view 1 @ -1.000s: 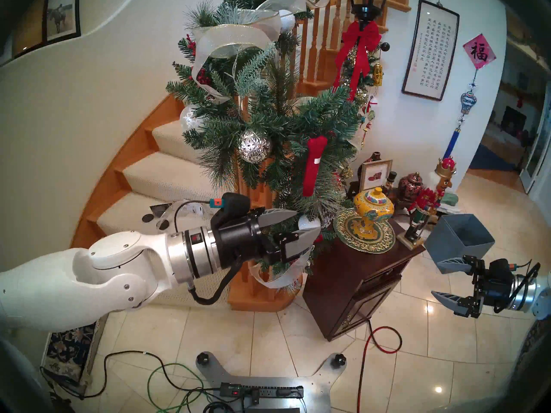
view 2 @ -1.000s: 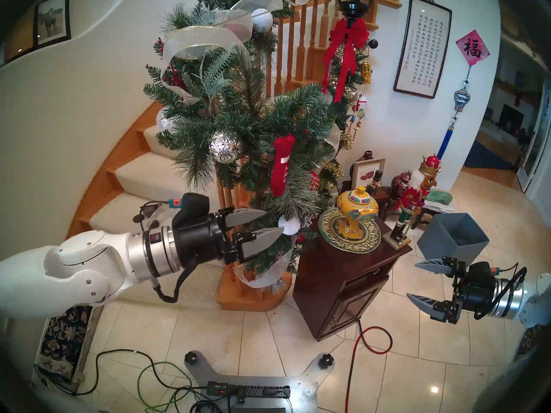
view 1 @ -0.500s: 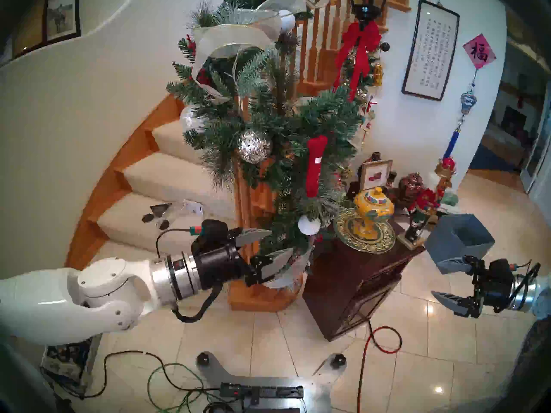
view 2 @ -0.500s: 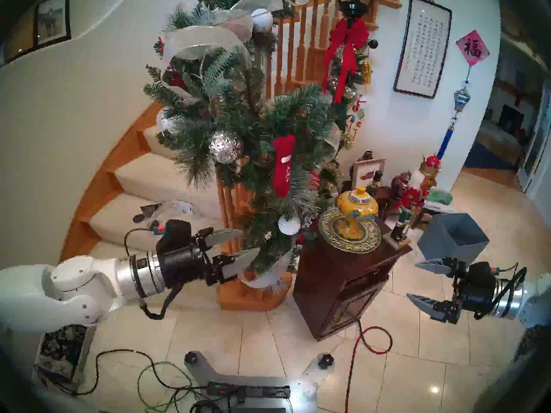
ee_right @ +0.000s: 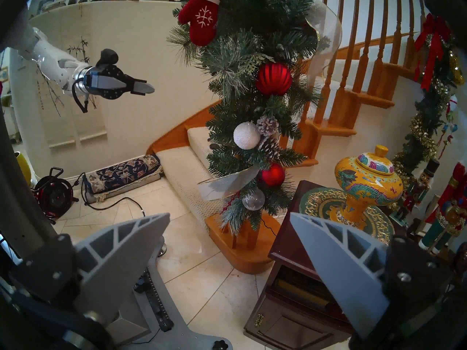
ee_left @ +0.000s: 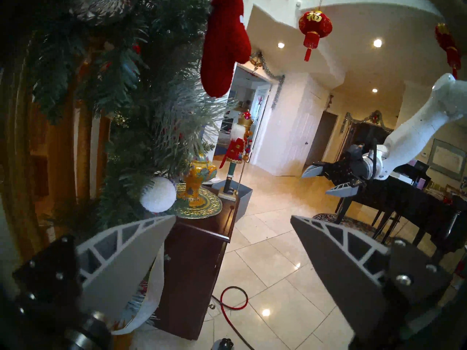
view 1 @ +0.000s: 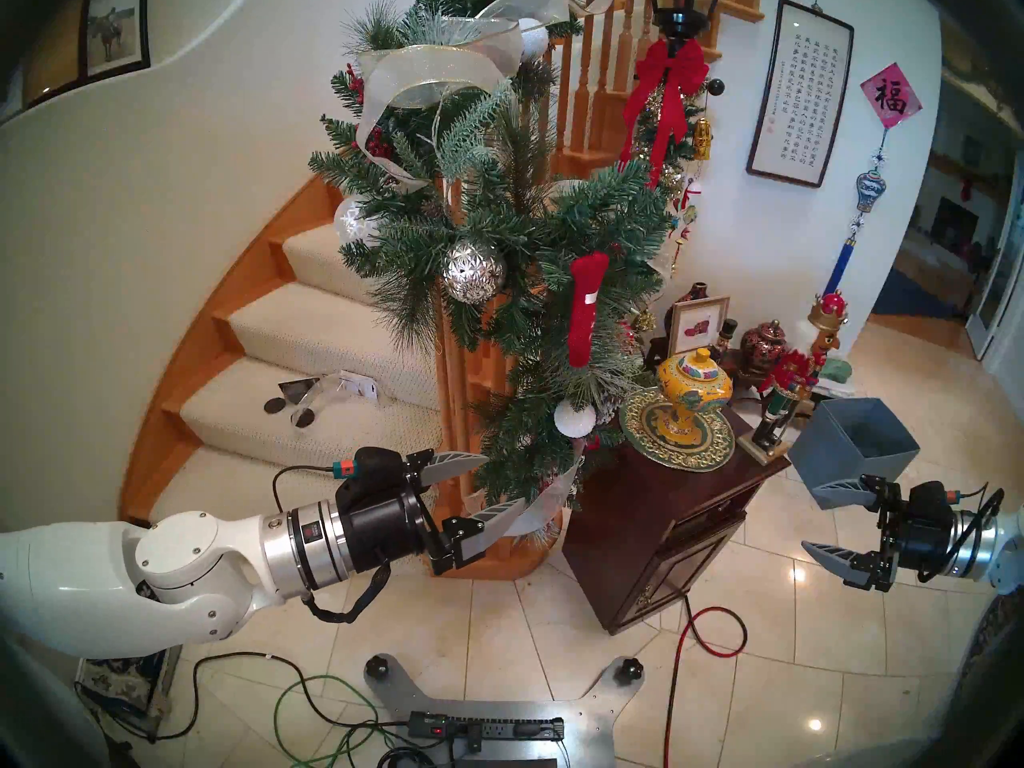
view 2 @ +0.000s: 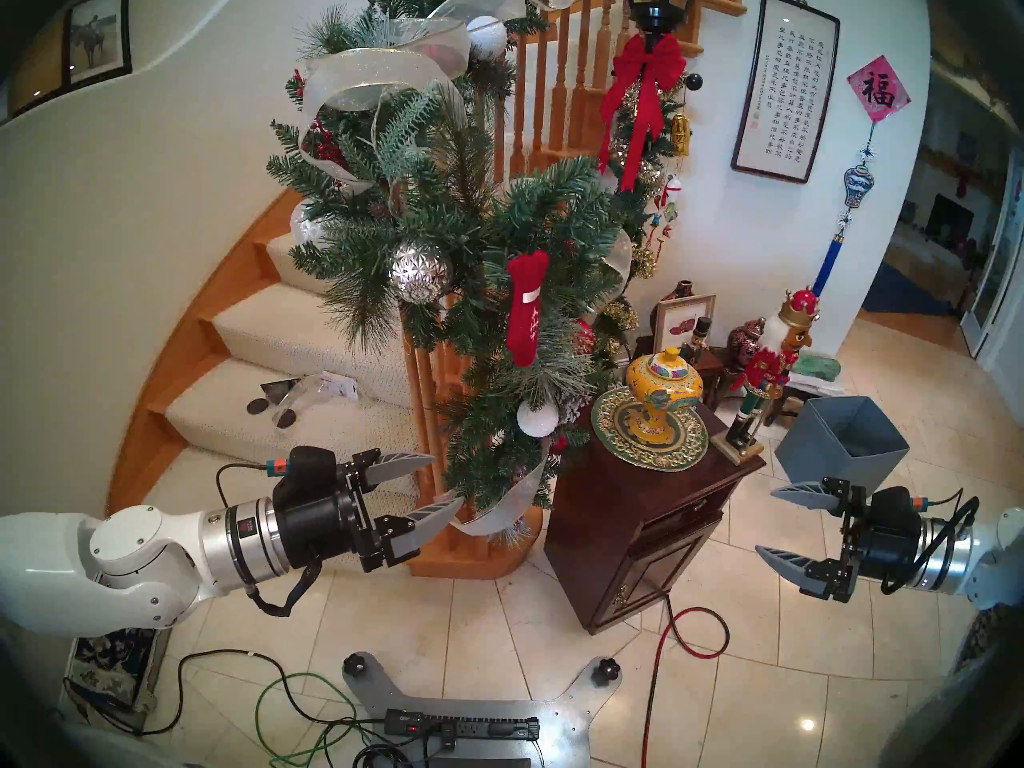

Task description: Hang the ornament onto the Christmas-tree-style decoration

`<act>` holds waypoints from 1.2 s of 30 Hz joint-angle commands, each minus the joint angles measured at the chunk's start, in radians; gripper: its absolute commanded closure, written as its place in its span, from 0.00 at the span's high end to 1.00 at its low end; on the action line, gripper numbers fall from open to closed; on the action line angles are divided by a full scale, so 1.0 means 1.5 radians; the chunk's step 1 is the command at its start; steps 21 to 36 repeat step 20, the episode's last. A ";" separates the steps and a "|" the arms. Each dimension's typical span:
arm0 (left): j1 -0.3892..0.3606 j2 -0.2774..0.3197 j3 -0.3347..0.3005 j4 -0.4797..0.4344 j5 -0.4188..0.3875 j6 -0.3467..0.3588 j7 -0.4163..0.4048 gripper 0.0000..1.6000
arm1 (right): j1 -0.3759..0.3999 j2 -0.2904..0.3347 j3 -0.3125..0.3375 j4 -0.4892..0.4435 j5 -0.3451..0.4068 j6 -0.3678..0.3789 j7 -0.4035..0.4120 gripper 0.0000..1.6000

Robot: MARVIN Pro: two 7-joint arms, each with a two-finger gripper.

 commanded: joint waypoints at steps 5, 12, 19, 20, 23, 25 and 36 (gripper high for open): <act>-0.007 -0.008 -0.010 0.006 0.014 -0.024 0.021 1.00 | 0.002 0.000 0.002 0.000 0.000 0.000 0.070 1.00; -0.006 -0.010 -0.011 0.001 0.025 -0.027 0.034 1.00 | 0.002 0.000 0.002 0.000 0.000 0.000 0.070 1.00; -0.004 -0.010 -0.011 -0.001 0.032 -0.028 0.044 1.00 | 0.003 0.000 0.002 0.000 0.001 0.000 0.073 1.00; -0.004 -0.010 -0.011 -0.002 0.033 -0.029 0.045 1.00 | 0.004 0.001 0.002 0.002 0.005 0.000 0.082 1.00; -0.004 -0.010 -0.011 -0.002 0.033 -0.029 0.045 1.00 | 0.004 0.001 0.002 0.002 0.005 0.000 0.082 1.00; -0.004 -0.010 -0.011 -0.002 0.033 -0.029 0.045 1.00 | 0.004 0.001 0.002 0.002 0.005 0.000 0.082 1.00; -0.004 -0.010 -0.011 -0.002 0.033 -0.029 0.045 1.00 | 0.004 0.001 0.002 0.002 0.005 0.000 0.082 1.00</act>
